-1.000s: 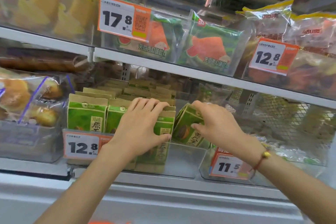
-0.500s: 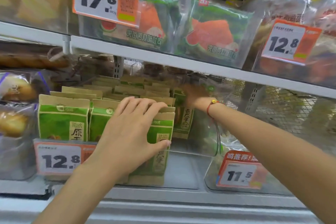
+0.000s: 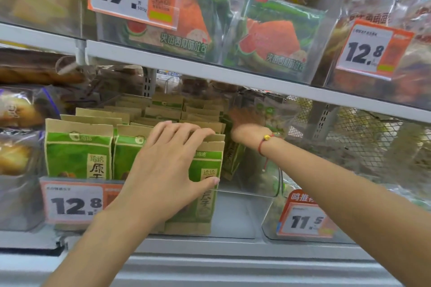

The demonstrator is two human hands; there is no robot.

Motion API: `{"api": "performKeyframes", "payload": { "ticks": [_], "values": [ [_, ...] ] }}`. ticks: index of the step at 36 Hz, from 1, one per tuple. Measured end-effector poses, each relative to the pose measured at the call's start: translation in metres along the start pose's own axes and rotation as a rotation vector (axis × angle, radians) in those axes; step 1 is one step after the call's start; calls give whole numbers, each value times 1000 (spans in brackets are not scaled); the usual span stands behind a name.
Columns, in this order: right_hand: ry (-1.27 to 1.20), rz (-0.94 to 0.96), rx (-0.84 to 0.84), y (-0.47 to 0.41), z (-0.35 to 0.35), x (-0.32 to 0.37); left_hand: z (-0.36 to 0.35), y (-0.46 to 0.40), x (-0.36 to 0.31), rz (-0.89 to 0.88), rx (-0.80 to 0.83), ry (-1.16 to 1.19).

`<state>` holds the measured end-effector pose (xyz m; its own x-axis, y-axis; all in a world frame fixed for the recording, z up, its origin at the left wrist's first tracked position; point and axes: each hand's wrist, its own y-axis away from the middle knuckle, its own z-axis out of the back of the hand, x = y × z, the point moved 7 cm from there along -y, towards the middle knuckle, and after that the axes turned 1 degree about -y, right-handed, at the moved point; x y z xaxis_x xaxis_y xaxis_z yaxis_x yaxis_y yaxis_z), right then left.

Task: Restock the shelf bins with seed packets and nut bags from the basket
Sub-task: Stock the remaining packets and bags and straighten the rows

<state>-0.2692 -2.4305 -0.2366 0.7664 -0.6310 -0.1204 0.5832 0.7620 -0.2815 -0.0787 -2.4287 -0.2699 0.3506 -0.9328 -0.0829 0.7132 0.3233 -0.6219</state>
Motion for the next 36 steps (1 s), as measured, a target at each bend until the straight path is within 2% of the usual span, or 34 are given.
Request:
{"api": "performKeyframes", "payload": {
  "ticks": [4, 10, 18, 22, 28, 32, 36],
  "values": [
    [-56, 58, -4, -19, -1, -4, -1, 0, 0, 1, 2, 0],
    [-241, 202, 154, -20, -1, -13, -4, -1, 3, 13, 25, 36],
    [-65, 216, 71, -15, -6, -14, 4, -2, -1, 39, 12, 76],
    [-62, 221, 17, -11, -1, -21, 21, -14, 3, 180, -28, 279],
    [-158, 206, -49, -5, 2, -30, 22, -61, 19, 331, -62, 276],
    [-135, 184, -37, -6, 1, -31, -12, -106, 43, 450, 85, 436],
    [-145, 178, -46, -6, 0, -33, -41, -142, 55, 471, 256, 271]
  ]
}}
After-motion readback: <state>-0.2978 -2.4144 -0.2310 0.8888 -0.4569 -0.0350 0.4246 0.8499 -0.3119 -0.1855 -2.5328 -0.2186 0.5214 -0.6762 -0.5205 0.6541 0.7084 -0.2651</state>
